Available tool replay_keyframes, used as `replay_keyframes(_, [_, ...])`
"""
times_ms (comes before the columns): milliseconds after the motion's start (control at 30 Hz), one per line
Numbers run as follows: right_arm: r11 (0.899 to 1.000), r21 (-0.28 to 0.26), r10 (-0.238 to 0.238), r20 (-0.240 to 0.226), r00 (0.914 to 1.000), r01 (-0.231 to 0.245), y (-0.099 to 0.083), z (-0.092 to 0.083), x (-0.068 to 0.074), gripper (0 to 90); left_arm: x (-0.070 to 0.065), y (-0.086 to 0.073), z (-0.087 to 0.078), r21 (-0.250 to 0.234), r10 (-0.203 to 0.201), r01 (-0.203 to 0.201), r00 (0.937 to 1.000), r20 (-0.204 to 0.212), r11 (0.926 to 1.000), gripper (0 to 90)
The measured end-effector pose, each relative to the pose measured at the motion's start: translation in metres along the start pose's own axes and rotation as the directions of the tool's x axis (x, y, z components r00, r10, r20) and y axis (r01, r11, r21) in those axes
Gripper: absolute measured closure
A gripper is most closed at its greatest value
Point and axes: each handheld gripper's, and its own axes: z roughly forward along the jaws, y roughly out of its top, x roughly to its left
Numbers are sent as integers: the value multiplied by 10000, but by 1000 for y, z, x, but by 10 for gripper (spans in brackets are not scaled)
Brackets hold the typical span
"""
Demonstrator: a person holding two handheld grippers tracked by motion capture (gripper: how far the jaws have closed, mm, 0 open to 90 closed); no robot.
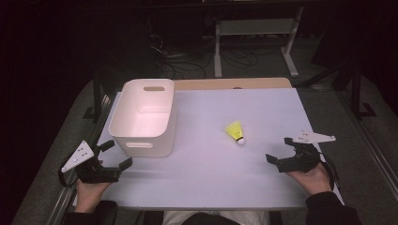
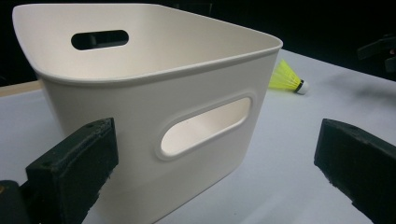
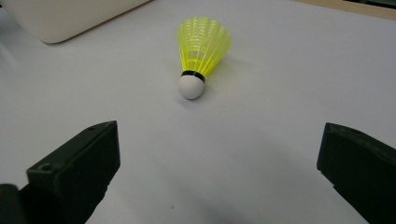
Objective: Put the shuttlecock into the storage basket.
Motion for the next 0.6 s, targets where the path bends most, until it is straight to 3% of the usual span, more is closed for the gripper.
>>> replay_keyframes(167, [10000,28,-32,20,10000,31,1,-1,1,0,0,0,0,26,8,-8,10000,8,10000,0])
replay_keyframes(267, [9996,67,-284,314,9991,282,4,-4,4,0,0,0,0,82,38,-38,10000,2,10000,0])
replay_keyframes(600, [9998,45,-170,51,9998,170,13,-9,6,0,-1,-1,0,119,32,-32,10000,-42,9999,0])
